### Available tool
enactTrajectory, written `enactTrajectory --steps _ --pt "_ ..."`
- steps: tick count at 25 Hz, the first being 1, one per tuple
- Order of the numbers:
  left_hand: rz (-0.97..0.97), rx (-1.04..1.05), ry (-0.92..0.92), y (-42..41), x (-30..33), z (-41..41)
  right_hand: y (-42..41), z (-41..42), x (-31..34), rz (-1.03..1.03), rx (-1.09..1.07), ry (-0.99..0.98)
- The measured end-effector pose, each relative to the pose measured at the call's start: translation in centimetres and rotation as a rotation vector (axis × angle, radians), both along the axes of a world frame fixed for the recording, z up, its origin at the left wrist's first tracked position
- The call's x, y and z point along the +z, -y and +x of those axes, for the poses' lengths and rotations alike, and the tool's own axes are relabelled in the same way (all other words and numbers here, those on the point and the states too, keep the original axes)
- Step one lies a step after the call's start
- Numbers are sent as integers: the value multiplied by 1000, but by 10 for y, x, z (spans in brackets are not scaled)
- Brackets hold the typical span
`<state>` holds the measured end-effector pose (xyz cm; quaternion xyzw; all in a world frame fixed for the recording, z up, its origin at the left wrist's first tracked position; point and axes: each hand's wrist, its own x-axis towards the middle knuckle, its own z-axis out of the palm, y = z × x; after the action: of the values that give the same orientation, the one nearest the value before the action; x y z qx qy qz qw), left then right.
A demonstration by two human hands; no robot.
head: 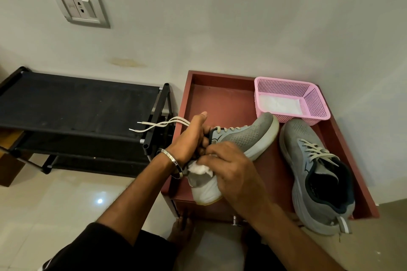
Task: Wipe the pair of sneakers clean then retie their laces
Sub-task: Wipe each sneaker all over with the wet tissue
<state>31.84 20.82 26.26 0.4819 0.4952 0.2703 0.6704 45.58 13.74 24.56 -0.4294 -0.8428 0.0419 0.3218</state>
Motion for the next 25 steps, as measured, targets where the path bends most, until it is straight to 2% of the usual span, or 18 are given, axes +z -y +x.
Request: enactTrajectory --steps 3,4,7,8,12,14,17,18,22,25 --pt "5 -3 -22 0 2 0 -17 23 4 21 -243 -174" --pt "7 4 -29 0 1 0 -14 20 3 13 -228 -184" --pt "-2 6 -36 -1 1 0 12 -14 -6 21 53 -59" --pt "-1 1 -29 -1 1 0 12 -13 -6 25 88 -29" --pt "-3 -4 -18 -3 0 -2 -12 15 3 26 -179 -158" --pt "-11 0 -22 -3 -1 -2 0 1 3 31 -94 -117" --pt "-55 4 32 -3 -3 -2 25 -31 -5 17 103 107" --pt "-76 -14 68 -4 -4 -3 22 -30 -6 26 70 128" --pt "-107 -149 139 -10 -8 -16 3 -10 -1 55 -226 -49" --pt "-53 -230 77 -11 -9 -26 0 -4 -1 -5 -203 -86"
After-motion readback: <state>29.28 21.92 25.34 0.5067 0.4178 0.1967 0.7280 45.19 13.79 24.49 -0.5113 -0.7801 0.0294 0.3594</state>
